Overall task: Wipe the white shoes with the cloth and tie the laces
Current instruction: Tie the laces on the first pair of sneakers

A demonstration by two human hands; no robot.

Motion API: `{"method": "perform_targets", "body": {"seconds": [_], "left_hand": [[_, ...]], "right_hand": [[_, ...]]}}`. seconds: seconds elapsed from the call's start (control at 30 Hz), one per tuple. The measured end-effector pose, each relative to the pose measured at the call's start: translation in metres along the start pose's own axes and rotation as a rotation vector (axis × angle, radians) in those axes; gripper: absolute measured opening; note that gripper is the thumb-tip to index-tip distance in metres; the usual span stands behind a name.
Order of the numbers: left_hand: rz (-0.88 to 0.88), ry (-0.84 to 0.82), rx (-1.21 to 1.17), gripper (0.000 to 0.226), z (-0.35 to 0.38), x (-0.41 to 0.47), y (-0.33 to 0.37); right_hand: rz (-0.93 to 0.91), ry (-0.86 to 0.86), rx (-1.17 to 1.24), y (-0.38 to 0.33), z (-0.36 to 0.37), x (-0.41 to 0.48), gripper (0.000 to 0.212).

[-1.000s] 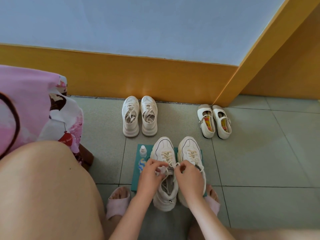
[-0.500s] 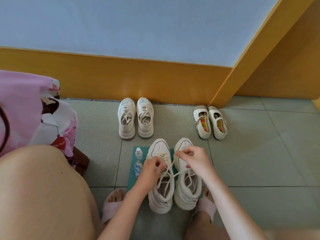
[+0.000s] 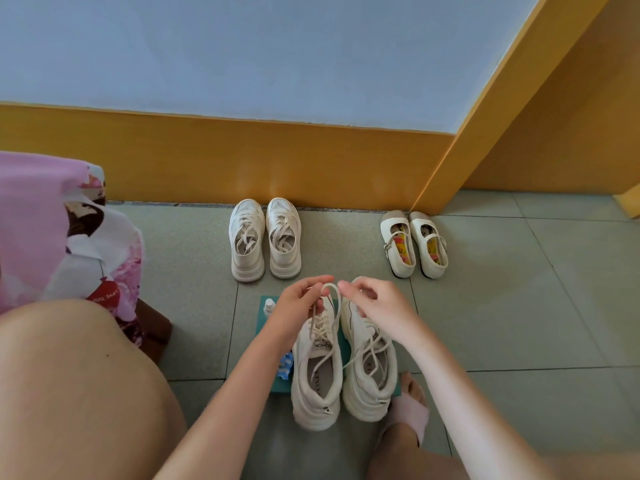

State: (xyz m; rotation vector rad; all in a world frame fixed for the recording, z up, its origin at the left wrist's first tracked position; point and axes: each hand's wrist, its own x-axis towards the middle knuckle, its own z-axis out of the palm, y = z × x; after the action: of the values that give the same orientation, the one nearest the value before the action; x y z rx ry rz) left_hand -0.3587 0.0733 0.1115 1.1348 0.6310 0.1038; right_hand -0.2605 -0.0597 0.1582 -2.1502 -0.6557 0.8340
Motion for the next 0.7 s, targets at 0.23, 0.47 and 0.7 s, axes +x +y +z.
{"method": "perform_targets", "body": {"seconds": [0.23, 0.47, 0.7], "left_hand": [[0.047, 0.02, 0.379, 0.023, 0.003, 0.007, 0.002], [0.005, -0.105, 0.51, 0.017, -0.007, -0.004, -0.018], [-0.027, 0.093, 0.359, 0.022, -0.001, 0.0, -0.018]], "right_hand": [[0.117, 0.016, 0.242, 0.005, 0.018, 0.005, 0.014], [0.127, 0.154, 0.255, -0.013, -0.004, 0.023, 0.015], [0.11, 0.277, 0.208, -0.014, -0.022, 0.039, 0.027]]}}
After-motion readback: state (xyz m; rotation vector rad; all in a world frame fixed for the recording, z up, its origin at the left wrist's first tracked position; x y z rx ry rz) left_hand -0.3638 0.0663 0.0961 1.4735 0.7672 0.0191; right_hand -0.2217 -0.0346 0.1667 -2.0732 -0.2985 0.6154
